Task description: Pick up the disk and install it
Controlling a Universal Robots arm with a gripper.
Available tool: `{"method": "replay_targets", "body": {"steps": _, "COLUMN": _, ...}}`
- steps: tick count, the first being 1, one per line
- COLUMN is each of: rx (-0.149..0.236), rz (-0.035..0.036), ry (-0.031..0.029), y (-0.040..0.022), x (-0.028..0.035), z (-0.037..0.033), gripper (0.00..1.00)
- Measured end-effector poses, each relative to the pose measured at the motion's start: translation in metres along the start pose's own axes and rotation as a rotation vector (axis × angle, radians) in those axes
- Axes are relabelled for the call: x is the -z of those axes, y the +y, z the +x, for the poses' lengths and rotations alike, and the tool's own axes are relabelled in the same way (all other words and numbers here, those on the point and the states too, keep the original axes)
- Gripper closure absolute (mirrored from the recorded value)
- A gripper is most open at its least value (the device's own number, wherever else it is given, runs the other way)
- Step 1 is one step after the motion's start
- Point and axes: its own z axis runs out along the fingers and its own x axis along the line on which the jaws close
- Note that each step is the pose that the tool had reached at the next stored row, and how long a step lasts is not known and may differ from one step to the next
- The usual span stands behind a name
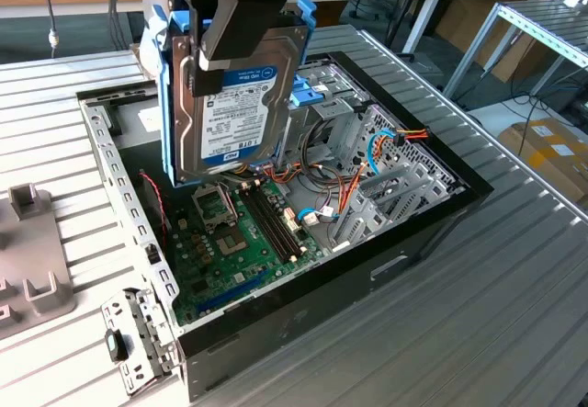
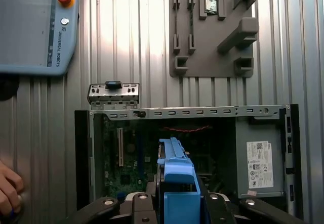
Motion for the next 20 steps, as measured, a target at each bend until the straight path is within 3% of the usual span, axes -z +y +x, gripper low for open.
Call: {"method": "replay_targets", "body": {"steps": 20, "rx": 0.0, "rz": -0.0002, "ry": 0.0, "y": -0.0114, "x": -0.0015, "z": 0.0105, "gripper": 0.63}}
